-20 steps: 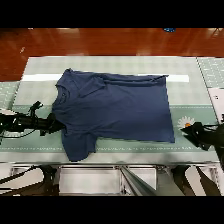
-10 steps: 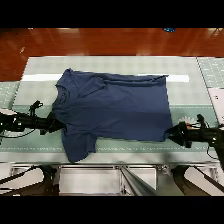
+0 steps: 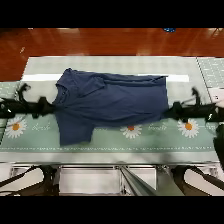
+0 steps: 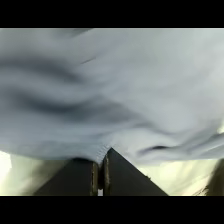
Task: Fold the shirts.
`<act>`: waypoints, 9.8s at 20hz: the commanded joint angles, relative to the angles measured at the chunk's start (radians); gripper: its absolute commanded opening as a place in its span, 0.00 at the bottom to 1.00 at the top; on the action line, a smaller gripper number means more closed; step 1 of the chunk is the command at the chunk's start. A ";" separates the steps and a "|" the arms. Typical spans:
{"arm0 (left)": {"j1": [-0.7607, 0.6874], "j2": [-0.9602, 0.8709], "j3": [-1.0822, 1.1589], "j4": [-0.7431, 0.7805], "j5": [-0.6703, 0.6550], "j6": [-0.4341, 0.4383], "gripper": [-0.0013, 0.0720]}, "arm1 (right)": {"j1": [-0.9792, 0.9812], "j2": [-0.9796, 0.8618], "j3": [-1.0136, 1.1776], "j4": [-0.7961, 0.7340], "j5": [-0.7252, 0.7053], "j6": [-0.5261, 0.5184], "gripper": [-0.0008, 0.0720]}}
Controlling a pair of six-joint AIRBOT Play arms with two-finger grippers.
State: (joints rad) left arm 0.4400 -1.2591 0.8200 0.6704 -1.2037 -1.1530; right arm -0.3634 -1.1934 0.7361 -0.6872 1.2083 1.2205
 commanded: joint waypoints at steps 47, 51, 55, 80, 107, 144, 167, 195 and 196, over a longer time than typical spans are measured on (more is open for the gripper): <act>-0.255 -0.570 0.721 0.104 0.219 -0.220 0.04 | 0.130 -0.509 0.690 -0.063 -0.225 0.134 0.04; -0.256 -0.558 0.747 0.109 0.159 -0.220 0.04 | 0.121 -0.528 0.739 -0.087 -0.109 0.135 0.04; -0.203 -0.476 0.731 0.244 0.002 -0.209 0.04 | 0.063 -0.483 0.739 -0.192 0.053 0.120 0.04; -0.145 -0.378 0.266 0.220 -0.174 -0.057 0.08 | 0.062 -0.473 0.573 -0.397 0.179 0.186 0.18; 0.055 0.087 -0.446 0.327 -0.098 -0.187 0.71 | -0.214 0.248 -0.219 0.005 -0.048 -0.057 0.58; -0.083 0.052 -0.166 0.097 -0.058 -0.113 0.04 | -0.256 -0.049 -0.092 -0.120 0.158 -0.052 0.04; -0.234 -0.505 0.494 0.057 0.021 -0.159 0.07 | -0.015 -0.435 0.417 0.053 -0.193 0.008 0.11; -0.291 0.244 -0.053 0.084 0.296 -0.005 0.71 | -0.133 -0.481 0.195 0.209 -0.154 -0.100 0.58; -0.291 0.244 -0.053 0.084 0.296 -0.011 0.70 | -0.102 -0.491 0.217 0.210 -0.153 -0.090 0.58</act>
State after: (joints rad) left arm 0.1585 -1.0161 0.7734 0.7551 -0.9146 -1.1469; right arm -0.5392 -1.6329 0.9031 -0.4805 1.0603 1.1099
